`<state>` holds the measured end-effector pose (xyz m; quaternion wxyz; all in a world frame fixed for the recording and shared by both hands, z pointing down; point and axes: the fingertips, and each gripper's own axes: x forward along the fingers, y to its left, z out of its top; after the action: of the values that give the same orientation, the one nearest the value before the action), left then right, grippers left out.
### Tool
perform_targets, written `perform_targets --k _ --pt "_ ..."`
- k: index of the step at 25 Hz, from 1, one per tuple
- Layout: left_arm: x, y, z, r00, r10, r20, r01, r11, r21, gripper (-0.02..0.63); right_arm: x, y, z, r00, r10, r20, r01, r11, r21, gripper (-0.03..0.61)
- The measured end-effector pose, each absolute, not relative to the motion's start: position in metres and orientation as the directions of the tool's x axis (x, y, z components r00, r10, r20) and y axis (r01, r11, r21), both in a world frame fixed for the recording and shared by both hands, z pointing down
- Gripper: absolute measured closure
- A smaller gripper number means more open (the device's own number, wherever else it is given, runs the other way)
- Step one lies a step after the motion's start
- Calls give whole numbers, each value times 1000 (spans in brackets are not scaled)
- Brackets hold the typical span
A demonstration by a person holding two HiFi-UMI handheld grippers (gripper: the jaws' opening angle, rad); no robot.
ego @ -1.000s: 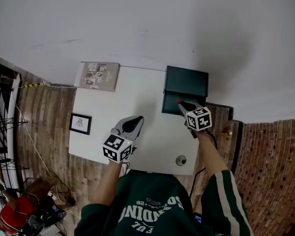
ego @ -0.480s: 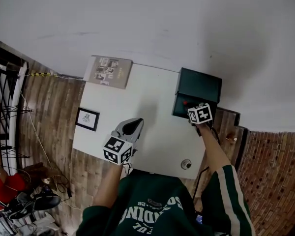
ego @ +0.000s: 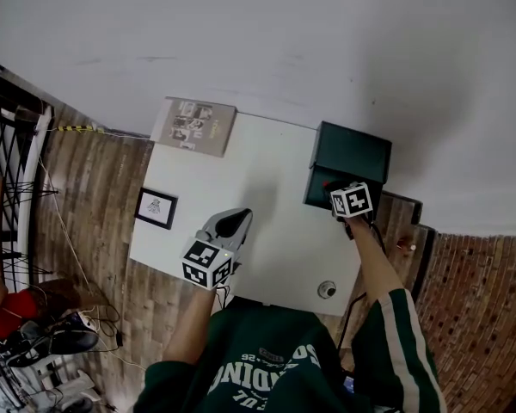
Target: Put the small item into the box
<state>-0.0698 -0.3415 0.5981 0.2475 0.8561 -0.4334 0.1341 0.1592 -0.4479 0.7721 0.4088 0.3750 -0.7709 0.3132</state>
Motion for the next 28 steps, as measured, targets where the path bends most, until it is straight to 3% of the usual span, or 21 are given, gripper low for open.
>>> perform_targets --k 7,12,21,28 --pt "-62 -347 587 613 -669 420 -789 -541 289 560 164 -441 726 -431 -434 791 -841 510 -179 506" --pt "-53 -349 572 637 -663 393 -770 -577 273 560 170 -420 693 -451 -509 733 -847 503 -172 577" --pt "-34 -351 549 691 -638 339 -718 -657 227 560 184 -371 651 -437 -631 641 -875 462 -142 577" --pt "-16 -360 519 731 -627 271 -676 -719 161 560 196 -362 577 -436 -782 446 -895 427 -127 577"
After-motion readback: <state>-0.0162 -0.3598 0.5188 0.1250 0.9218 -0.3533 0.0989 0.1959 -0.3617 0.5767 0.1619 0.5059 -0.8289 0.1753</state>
